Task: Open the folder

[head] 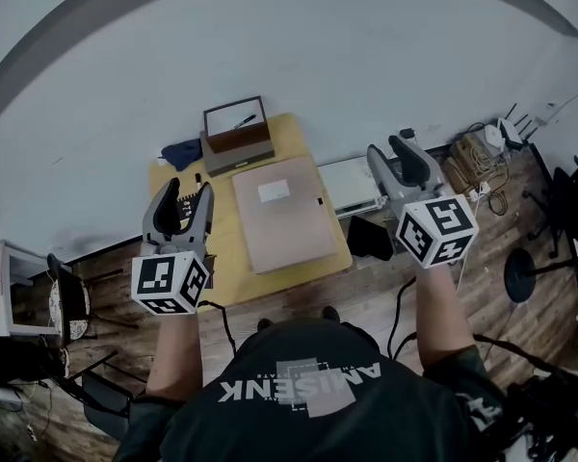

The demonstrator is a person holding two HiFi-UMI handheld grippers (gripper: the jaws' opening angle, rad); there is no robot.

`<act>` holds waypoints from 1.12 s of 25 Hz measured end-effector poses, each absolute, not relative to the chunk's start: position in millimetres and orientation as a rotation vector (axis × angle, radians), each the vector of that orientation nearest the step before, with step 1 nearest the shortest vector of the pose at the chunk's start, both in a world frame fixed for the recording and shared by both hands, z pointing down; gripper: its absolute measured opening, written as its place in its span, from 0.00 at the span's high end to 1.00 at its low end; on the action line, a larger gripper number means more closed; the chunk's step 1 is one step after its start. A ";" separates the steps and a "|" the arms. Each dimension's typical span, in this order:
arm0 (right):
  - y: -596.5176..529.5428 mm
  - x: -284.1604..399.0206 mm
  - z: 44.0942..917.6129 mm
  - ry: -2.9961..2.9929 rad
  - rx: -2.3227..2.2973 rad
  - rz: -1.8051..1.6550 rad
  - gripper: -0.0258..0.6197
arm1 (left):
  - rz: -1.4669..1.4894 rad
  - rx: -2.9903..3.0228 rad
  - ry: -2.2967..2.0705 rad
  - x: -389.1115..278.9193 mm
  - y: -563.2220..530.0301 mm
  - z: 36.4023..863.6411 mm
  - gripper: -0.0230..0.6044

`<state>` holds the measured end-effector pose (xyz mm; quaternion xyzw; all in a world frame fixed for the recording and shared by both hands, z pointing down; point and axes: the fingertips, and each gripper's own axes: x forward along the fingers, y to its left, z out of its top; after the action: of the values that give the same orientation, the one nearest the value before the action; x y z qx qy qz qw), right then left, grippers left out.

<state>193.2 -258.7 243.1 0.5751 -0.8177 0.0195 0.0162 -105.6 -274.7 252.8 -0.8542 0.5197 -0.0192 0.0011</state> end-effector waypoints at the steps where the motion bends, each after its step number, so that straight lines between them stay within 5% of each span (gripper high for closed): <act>1: -258.0 193.1 243.3 -2.546 1.784 0.064 0.71 | -0.061 -2.683 1.631 -105.7 -273.8 253.2 0.62; 16: -257.1 198.1 268.9 -2.516 1.759 0.162 0.62 | -0.161 -2.707 1.657 -110.7 -262.6 285.1 0.55; 28: -287.0 202.8 402.9 -2.481 1.547 0.658 0.57 | -0.634 -2.778 1.574 -64.3 -241.2 400.4 0.55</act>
<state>202.8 -287.0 402.9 0.5149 -0.8256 0.2191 0.0723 -64.3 -241.2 400.4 -0.8520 0.4827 -0.1945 -0.0570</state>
